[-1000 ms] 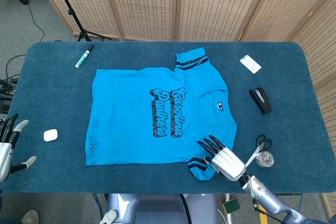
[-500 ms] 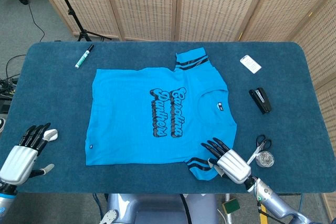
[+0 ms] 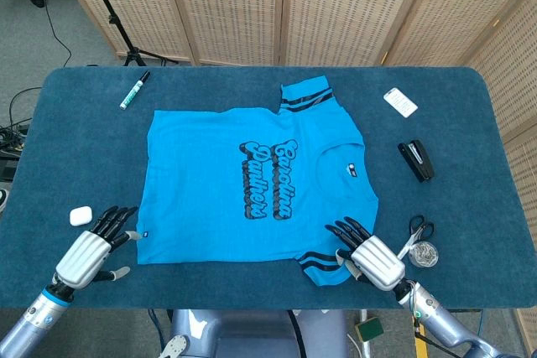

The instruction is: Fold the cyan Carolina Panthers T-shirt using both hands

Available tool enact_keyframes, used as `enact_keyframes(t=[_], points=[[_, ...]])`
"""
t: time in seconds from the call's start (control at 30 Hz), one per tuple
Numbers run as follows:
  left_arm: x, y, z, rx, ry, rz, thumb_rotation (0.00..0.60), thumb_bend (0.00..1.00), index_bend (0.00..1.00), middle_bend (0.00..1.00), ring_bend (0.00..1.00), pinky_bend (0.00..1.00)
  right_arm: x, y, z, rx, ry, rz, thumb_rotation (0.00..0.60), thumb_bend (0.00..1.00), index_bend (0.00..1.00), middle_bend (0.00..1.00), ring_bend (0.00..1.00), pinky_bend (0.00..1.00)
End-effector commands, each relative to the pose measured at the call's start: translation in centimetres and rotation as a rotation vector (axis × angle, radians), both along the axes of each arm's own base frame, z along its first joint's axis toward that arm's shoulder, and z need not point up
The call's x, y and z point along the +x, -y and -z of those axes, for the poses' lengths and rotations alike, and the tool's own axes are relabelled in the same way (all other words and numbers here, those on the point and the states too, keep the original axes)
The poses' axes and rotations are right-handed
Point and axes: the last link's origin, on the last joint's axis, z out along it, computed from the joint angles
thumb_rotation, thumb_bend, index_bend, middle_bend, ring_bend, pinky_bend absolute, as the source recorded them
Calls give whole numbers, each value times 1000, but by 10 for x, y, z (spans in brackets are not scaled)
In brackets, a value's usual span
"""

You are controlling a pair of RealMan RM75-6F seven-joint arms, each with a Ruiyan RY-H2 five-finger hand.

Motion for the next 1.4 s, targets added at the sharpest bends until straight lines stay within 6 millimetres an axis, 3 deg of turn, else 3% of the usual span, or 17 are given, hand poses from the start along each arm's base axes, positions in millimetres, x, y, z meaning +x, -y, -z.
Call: enact_keyframes(t=[0.03,0.53,0.93,1.4], points=[[3,-1,15,-37,45,21,600,9,394,0,0,0,-1,1,0,0,-2,5,600,644,679,76,0,0],[-12,-10,39,-31,43,10,600,42,454,0,0,0,-2,3,-2,-11,0,12,600,646,679,76,0,0],[-18,-13,46,-32,27,5,600,48,467,0,0,0,-2,3,-2,-14,0,12,600,648,679,76,0,0],[-20,-19,48,-21,6,-11,600,147,521,0,0,0,-2,4,-4,-18,4,15,600,649,679,76,0,0]])
